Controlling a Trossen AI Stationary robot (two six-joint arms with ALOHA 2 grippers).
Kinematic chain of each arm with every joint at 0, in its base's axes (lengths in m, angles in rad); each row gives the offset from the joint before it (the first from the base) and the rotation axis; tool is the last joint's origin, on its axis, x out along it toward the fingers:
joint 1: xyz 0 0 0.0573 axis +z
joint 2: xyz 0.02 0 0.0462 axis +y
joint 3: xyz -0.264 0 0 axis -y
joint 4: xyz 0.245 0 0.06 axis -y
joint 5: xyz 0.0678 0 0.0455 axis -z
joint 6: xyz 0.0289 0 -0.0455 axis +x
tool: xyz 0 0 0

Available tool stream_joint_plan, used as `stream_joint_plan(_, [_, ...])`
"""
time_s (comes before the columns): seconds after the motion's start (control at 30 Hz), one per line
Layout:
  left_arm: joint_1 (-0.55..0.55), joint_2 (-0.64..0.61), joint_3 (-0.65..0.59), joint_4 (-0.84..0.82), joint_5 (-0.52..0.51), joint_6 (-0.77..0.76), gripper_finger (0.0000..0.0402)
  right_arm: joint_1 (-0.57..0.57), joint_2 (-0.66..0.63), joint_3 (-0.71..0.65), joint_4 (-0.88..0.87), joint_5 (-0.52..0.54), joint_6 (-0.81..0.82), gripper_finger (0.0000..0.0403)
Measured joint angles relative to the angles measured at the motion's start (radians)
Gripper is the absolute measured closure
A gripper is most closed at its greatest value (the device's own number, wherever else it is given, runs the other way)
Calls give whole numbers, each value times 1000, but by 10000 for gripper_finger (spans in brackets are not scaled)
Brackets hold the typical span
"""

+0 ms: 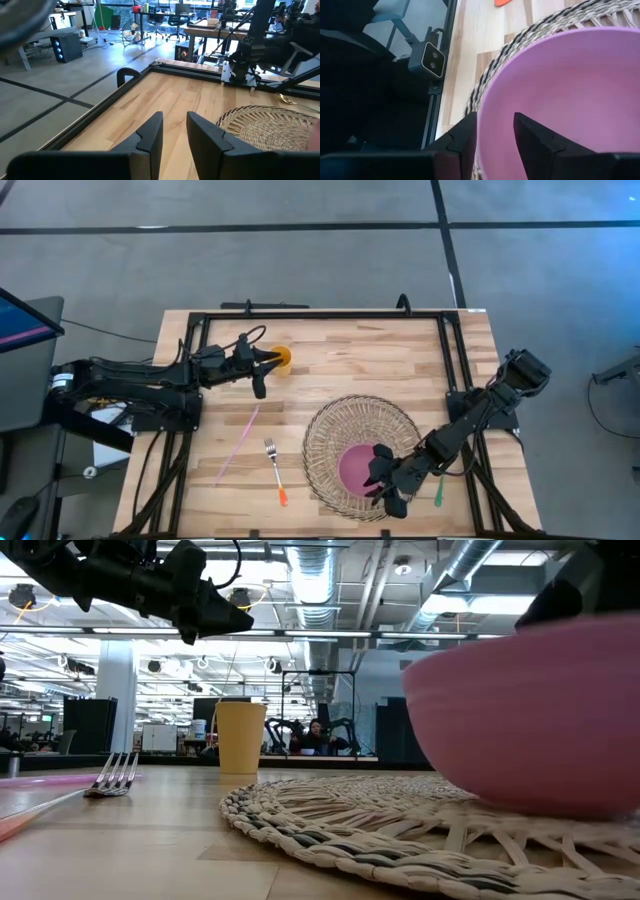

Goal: Pick & Place Utensil
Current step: Put the pink bowl on the brown table mat, then put the green spoon into the pink bowl

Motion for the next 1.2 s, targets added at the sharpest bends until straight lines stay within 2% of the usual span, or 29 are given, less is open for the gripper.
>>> stream_joint_plan(0.27, [0, 0, 0, 0, 0, 0, 314, -42, -23, 1, 3, -15, -1, 266])
stream_joint_plan(0.6, [0, 0, 0, 0, 10, -28, 314, -115, -119, 2, -3, -14, -4, 281])
stream_joint_plan(0.83, [-21, 0, 0, -1, 160, -31, 314, -167, -154, 1, -46, -14, -40, 280])
stream_joint_plan(0.93, [-34, 0, 0, -1, 164, -31, 314, -173, -182, 1, -155, -13, 14, 283])
stream_joint_plan(1.2, [-34, 0, 0, 0, 162, -31, 314, -143, -250, 0, -472, -11, 374, 295])
